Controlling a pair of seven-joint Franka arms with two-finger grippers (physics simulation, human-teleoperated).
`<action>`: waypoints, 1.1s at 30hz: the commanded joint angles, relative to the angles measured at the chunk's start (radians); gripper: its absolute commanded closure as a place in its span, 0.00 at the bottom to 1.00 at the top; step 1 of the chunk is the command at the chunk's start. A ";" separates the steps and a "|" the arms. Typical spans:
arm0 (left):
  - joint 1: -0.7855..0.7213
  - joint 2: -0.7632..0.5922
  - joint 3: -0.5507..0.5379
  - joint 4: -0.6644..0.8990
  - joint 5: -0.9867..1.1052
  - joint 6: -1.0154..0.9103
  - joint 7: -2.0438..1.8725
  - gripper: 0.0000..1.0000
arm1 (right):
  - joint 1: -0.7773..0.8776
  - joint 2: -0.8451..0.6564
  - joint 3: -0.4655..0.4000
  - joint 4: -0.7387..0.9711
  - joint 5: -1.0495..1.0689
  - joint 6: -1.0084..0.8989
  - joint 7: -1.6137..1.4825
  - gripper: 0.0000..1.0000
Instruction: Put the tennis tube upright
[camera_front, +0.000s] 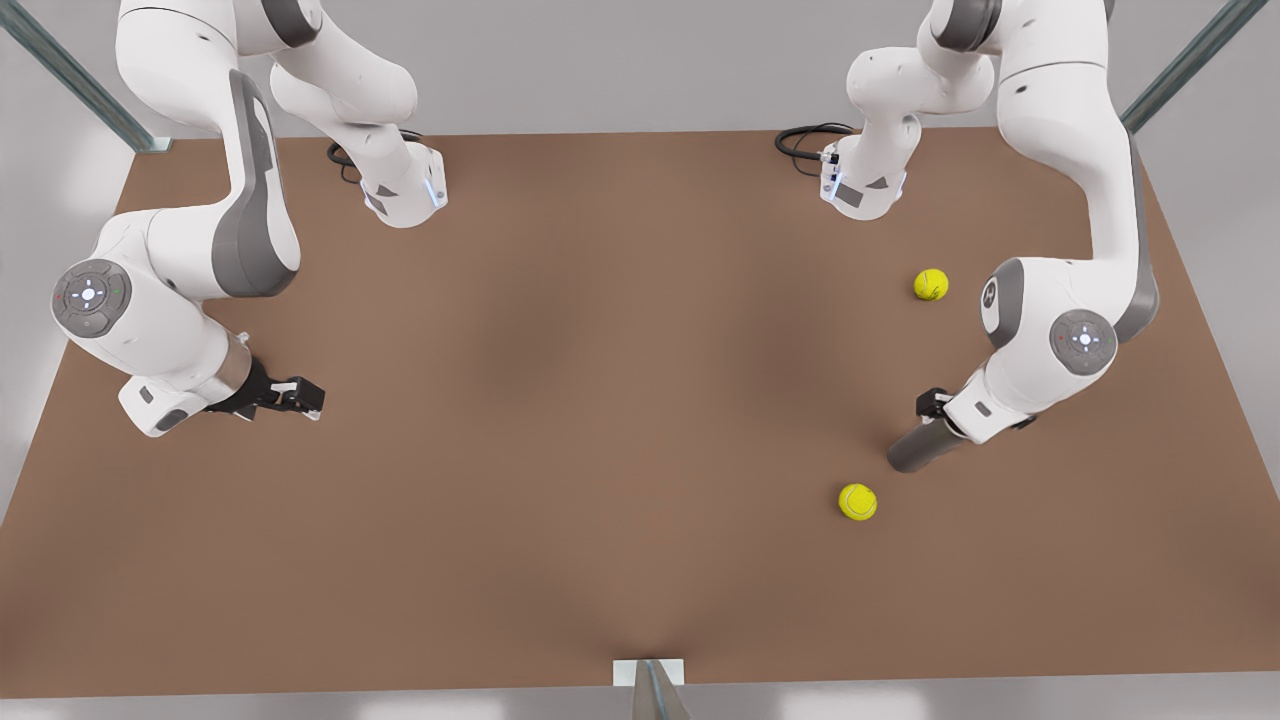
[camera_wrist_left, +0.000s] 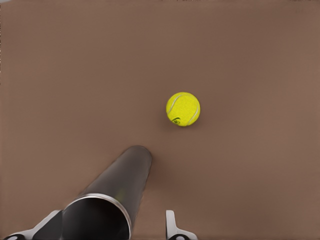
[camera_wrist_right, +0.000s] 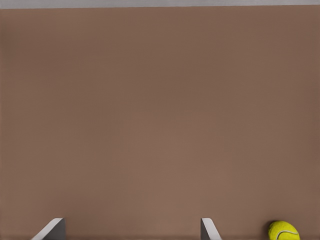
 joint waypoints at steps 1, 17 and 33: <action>0.000 -0.003 0.000 0.000 0.003 -0.005 -0.077 0.00 | 0.001 -0.001 0.000 0.001 0.001 0.000 -0.001 0.00; 0.000 -0.199 -0.003 0.211 0.004 -0.370 -0.069 0.00 | -0.006 -0.001 0.000 0.002 0.001 0.000 -0.005 0.00; 0.003 -0.194 -0.003 0.201 0.004 -0.384 -0.066 0.00 | 0.000 -0.001 -0.001 0.016 -0.001 0.000 -0.007 0.00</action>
